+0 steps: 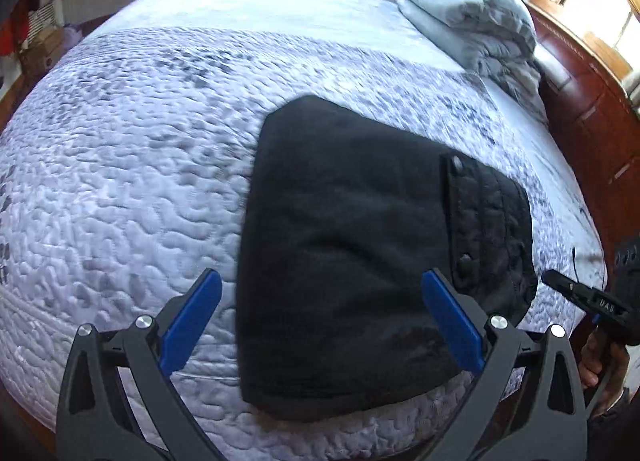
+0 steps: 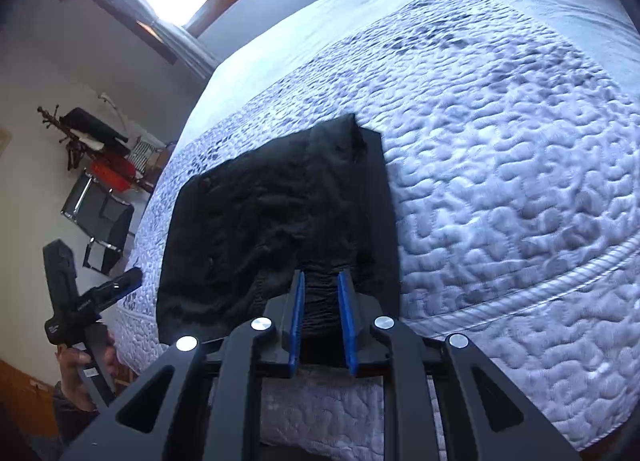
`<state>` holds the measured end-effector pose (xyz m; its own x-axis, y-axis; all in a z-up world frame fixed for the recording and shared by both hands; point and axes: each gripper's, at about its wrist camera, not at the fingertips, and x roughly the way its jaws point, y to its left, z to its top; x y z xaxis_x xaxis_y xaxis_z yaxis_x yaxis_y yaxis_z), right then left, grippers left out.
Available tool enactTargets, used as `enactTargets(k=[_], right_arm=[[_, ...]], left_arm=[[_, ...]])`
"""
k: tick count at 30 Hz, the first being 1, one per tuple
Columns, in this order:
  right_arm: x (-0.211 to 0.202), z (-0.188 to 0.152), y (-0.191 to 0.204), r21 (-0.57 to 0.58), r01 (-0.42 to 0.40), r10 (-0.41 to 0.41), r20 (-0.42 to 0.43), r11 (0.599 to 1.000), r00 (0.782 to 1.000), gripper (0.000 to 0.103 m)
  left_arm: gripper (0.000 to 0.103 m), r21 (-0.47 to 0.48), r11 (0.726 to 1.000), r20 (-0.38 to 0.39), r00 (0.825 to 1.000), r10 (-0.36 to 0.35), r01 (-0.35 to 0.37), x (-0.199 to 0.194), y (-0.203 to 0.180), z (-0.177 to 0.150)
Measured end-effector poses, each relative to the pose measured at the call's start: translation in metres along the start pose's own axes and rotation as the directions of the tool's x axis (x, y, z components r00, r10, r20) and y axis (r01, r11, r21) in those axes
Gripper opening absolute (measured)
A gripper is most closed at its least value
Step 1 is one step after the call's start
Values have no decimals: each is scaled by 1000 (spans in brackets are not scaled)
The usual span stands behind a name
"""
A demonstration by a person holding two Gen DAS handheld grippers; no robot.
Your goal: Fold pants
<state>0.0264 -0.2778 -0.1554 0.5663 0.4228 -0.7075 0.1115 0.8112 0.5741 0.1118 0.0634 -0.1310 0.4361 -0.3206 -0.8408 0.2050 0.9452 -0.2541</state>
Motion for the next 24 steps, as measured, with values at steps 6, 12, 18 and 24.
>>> enactTargets(k=[6,12,18,24], right_arm=[[13,-3,2,-11,8,-8,-26,1000,1000,18],[14,-1,2,-19,0,-1,-32,1000,999,17],[-3,15,-3,-9,-31,31,9,999,999,22],[-8,33,-11,-17,-41,41,17,999,999,47]], left_arm=[[100,43,999,-62,998,-2,5,28,-11,-12],[100,75,996,-74,996,57,-51,38,-9,-16],[100,98,994,-10,999,47,-46,9,-11,-3],[100,128,991,34,999,34,-38,-8,-14,9]])
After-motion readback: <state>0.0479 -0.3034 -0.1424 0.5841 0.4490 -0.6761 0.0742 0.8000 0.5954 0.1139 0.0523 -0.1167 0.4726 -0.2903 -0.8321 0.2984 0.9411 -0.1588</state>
